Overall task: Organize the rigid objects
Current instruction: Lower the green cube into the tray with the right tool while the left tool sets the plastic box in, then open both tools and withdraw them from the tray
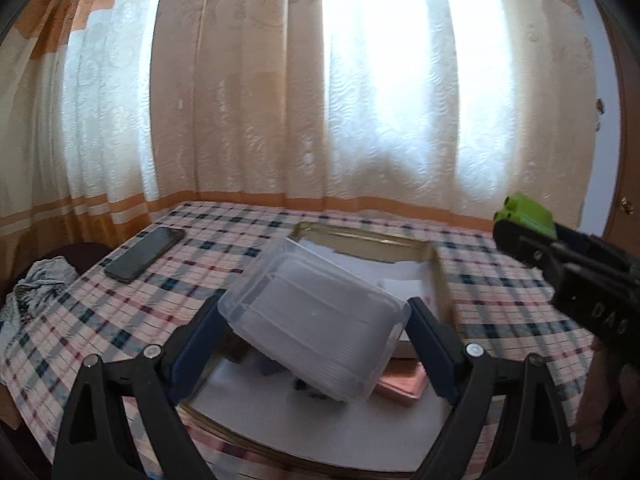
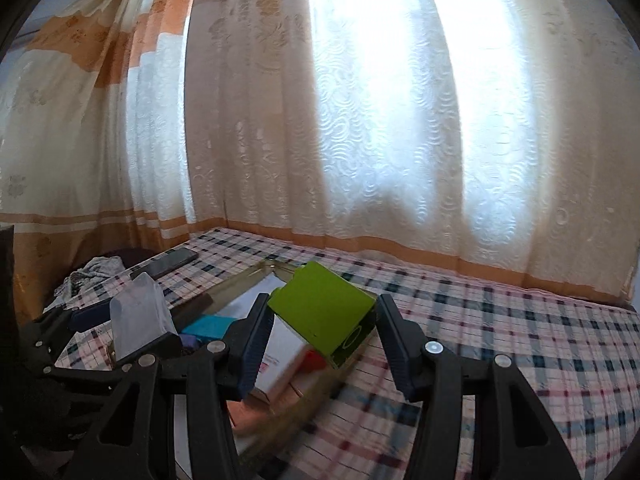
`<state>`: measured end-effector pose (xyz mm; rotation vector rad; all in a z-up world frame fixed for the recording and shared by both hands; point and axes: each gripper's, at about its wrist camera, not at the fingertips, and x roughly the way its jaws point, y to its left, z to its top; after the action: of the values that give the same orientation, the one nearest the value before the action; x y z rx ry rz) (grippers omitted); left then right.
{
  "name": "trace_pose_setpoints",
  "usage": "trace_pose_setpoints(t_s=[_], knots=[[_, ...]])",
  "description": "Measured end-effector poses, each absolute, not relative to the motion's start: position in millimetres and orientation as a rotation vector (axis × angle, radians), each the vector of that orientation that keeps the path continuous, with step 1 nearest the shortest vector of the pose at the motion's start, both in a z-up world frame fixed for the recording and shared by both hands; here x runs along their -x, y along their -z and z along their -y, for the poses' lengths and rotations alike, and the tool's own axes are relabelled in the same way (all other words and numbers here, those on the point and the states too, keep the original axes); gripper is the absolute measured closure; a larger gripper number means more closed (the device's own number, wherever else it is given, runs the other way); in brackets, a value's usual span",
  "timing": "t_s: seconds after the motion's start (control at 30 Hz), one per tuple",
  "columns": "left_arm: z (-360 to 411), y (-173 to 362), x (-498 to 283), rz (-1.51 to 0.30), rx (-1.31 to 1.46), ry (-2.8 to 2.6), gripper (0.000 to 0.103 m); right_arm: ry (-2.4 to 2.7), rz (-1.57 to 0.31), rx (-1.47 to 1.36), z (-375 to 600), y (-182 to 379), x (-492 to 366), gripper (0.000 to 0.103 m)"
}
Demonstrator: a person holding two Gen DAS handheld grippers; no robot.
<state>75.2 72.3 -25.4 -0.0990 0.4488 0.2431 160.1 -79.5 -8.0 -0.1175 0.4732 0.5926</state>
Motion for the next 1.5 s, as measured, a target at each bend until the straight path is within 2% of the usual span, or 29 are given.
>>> trace_pose_setpoints(t_s=[0.23, 0.6, 0.67, 0.73, 0.83, 0.9, 1.03, 1.5], knots=[[-90, 32, -93, -0.549, 0.106, -0.227, 0.012, -0.652, -0.589, 0.09, 44, 18, -190, 0.048], [-88, 45, -98, -0.599, 0.091, -0.202, 0.011, -0.731, -0.728, 0.133, 2, 45, -203, 0.047], [-87, 46, -98, -0.6, 0.093, -0.199, 0.011, -0.74, -0.743, 0.132, 1, 50, -204, 0.044], [-86, 45, -97, -0.597, 0.087, -0.203, 0.01, -0.748, -0.745, 0.126, 1, 51, -203, 0.034], [-86, 43, -95, -0.589, 0.077, -0.213, 0.007, -0.755, -0.729, 0.123, 3, 48, -199, 0.033], [-86, 42, -93, -0.582, 0.078, -0.219, 0.0, -0.748, -0.705, 0.124, 7, 43, -194, 0.032], [-87, 38, -89, -0.579, 0.093, -0.214, 0.0, -0.742, -0.671, 0.094, 17, 32, -188, 0.027], [-103, 22, -64, -0.541, 0.147, -0.275, 0.0, -0.719, -0.588, 0.038, 44, 8, -168, 0.025]])
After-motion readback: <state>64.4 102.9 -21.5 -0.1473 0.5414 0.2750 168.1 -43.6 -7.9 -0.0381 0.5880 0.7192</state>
